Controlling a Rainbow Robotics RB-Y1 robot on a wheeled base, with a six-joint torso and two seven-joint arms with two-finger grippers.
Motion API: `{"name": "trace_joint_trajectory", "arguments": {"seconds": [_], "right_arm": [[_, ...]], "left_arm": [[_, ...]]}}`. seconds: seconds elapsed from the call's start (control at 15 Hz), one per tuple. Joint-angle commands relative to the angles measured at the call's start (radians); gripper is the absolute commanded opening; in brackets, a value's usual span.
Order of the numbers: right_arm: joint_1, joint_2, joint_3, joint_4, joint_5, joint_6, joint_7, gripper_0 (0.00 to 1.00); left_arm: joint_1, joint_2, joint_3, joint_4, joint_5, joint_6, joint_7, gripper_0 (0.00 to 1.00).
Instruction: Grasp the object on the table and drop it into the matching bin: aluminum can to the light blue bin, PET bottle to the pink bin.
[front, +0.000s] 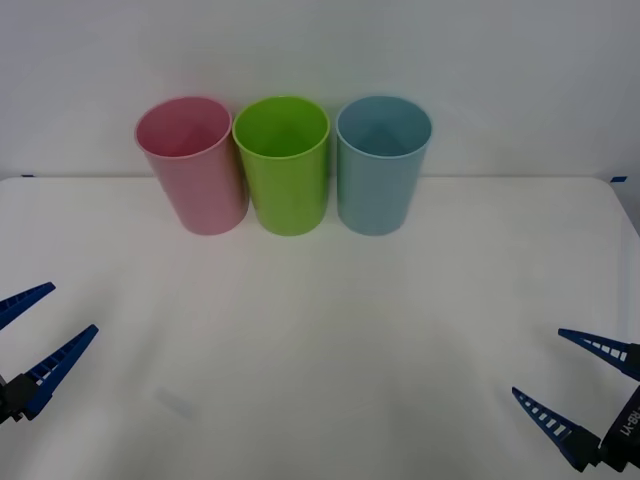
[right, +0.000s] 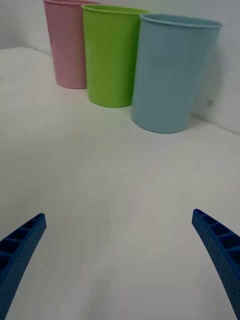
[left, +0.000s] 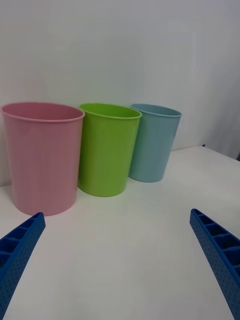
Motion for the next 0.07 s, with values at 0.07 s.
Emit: {"name": "trace_joint_trajectory", "arguments": {"seconds": [0.07], "right_arm": [[0.002, 0.0, 0.0, 0.0, 0.0, 0.0, 0.0, 1.0]], "left_arm": [[0.0, 0.0, 0.0, 0.0, 0.0, 0.0, 0.0, 1.0]]}}
